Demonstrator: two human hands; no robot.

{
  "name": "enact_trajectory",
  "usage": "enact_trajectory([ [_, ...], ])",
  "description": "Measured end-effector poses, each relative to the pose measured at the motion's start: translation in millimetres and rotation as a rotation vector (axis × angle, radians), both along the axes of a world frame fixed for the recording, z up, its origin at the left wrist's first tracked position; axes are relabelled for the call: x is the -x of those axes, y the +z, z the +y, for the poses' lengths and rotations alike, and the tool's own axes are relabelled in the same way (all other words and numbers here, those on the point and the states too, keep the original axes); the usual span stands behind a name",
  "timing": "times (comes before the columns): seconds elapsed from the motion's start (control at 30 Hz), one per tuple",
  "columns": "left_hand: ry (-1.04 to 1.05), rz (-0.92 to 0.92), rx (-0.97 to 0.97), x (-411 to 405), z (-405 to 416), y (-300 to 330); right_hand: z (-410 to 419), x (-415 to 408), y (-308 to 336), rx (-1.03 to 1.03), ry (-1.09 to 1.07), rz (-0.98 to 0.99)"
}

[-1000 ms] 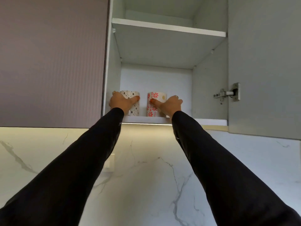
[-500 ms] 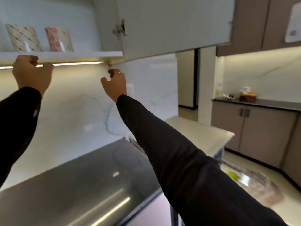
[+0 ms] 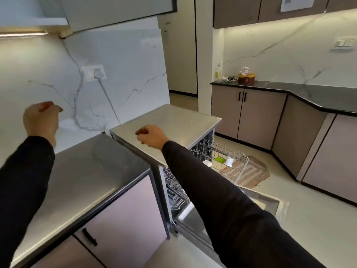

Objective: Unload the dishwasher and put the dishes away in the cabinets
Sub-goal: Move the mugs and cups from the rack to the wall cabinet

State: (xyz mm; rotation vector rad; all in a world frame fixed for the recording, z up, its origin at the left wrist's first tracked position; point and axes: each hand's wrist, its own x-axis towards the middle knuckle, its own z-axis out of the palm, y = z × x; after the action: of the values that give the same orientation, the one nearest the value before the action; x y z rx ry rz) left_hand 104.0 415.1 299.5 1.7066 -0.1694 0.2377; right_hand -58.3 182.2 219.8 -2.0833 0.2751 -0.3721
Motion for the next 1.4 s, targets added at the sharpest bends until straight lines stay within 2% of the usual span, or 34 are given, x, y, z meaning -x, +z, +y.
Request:
enact_trajectory([
  [0.07, -0.021, 0.051, 0.046, 49.5, -28.4, -18.0, -34.8, 27.9, -18.6, 0.056, 0.085, 0.108],
  [0.2, 0.048, 0.125, 0.105, 86.8, -69.4, -59.6, -119.6, 84.7, -46.8, 0.106, 0.144, 0.235],
  [0.4, 0.094, 0.219, 0.146, 146.0, -153.4, -99.9, -239.8, 138.5, -72.3, 0.184, 0.014, 0.316],
  [0.57, 0.075, 0.269, 0.099, 196.3, -215.7, -121.4, -285.3, 162.0, -86.1, 0.174, 0.017, 0.382],
  [0.73, -0.059, 0.314, -0.051, 219.5, -256.0, -153.0, -297.1, 167.0, -116.6, 0.109, 0.009, 0.434],
  [0.93, -0.226, 0.544, -0.299, 218.1, -291.6, -232.9, -310.1, 162.0, -185.7, 0.071, -0.061, 0.632],
  [1.03, -0.279, 0.588, -0.456, 207.8, -314.9, -267.9, -320.8, 151.3, -219.2, 0.091, -0.075, 0.699],
  [1.23, -0.226, 0.69, -0.592, 194.6, -352.5, -312.1, -345.6, 137.4, -257.7, 0.105, -0.1, 0.744],
  [1.4, -0.183, 0.698, -0.71, 175.9, -380.3, -335.0, -396.7, 107.7, -266.5, 0.152, -0.134, 0.769],
])
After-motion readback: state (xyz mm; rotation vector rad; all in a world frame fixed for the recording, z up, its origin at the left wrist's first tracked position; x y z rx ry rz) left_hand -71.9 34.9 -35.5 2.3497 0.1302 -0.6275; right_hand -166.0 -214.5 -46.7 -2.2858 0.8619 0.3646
